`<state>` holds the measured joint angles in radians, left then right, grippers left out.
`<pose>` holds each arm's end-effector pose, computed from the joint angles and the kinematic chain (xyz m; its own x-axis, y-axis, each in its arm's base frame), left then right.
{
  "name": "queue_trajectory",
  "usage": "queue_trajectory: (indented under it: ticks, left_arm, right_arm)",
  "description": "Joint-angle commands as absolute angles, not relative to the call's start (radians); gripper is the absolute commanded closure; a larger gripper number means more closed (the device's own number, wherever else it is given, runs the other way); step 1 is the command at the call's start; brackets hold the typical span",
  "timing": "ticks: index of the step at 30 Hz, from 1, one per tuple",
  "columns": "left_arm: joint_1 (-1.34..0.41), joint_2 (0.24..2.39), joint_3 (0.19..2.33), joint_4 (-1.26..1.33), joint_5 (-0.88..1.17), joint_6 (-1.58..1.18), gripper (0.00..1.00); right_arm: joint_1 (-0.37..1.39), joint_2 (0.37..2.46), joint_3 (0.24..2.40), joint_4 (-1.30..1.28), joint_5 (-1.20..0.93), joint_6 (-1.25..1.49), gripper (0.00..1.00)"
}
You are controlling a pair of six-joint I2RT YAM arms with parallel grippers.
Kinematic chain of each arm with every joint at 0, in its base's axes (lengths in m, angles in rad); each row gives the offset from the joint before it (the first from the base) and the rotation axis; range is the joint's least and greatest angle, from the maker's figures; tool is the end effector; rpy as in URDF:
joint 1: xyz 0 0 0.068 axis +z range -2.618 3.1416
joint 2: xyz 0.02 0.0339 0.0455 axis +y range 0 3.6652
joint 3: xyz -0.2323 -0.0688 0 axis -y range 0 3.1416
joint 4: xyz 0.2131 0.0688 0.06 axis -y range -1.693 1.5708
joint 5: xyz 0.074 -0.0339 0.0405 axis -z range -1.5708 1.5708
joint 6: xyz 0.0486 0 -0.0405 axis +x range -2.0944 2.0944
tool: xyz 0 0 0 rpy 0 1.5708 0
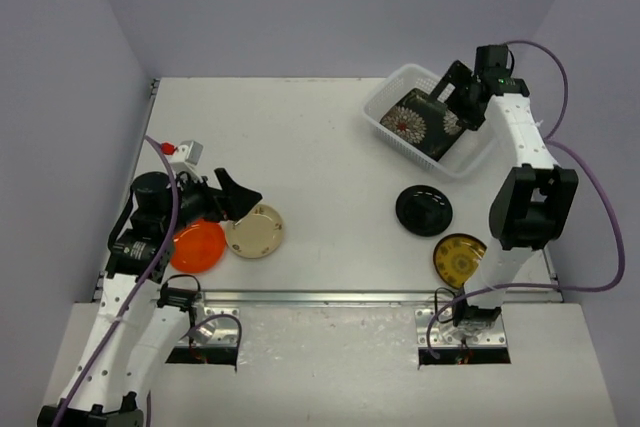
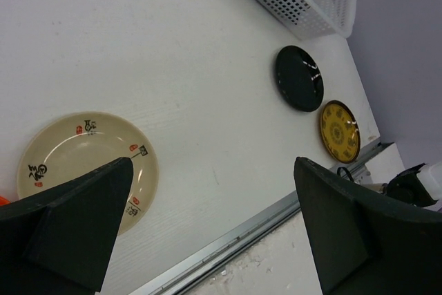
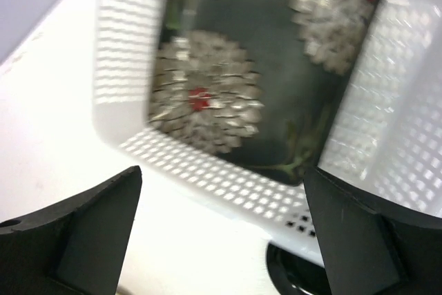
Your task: Place the plates into the plastic bin on the countertop
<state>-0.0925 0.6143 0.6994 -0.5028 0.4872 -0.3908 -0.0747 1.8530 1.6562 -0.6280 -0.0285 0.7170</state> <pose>0.1416 -0.0360 0.2779 -0.5669 -0.2855 -0.7728 0.3156 0.7913 -0.5238 0.3876 -0.0276 0.2638 -0.5157 0.6973 -0.4978 0.5230 0.7164 0.4618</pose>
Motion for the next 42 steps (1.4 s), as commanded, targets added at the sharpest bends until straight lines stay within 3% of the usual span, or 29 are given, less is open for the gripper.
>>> queue_trajectory:
  ticks: [1,4,7,9,11,17,19,27,33,36,42]
  left_arm:
    - [-0.107,0.702,0.616,-0.326,0.53,-0.545,0.0]
    - [-0.169,0.797,0.561,-0.161,0.499,-0.643,0.0]
    - [-0.343,0.929,0.554,0.014,0.402,-0.744,0.0]
    - [-0.413,0.999,0.564,0.126,0.351,-0.773,0.0]
    - [-0.545,1.208,0.627,0.237,0.268,-0.816,0.0]
    - [-0.664,1.677,0.874,0.38,0.299,-0.884,0.02]
    - [-0.697,1.849,0.995,0.387,0.349,-0.896,0.09]
    - [-0.756,2.215,1.295,0.356,0.464,-0.911,0.31]
    - [-0.758,2.341,1.413,0.281,0.456,-0.934,0.49]
    - [-0.758,2.376,1.445,0.246,0.441,-0.937,0.67]
    - [-0.759,2.439,1.513,0.231,0.485,-0.924,0.89]
  right_arm:
    - [0.065,1.602,1.631,-0.623,-0.094,0.517,0.01]
    - [0.061,1.375,1.339,-0.516,-0.248,0.534,0.01]
    - [0.06,1.057,0.932,-0.329,-0.342,0.593,0.01]
    - [0.061,0.949,0.819,-0.311,-0.34,0.639,0.01]
    - [0.061,0.809,0.699,-0.334,-0.364,0.677,0.01]
    - [0.06,0.583,0.622,-0.505,-0.364,0.704,0.01]
    - [0.06,0.55,0.63,-0.549,-0.367,0.697,0.01]
    - [0.06,0.489,0.635,-0.595,-0.371,0.646,0.01]
    - [0.06,0.481,0.624,-0.593,-0.367,0.659,0.01]
    - [0.06,0.472,0.612,-0.577,-0.372,0.676,0.01]
    - [0.06,0.464,0.611,-0.575,-0.371,0.671,0.01]
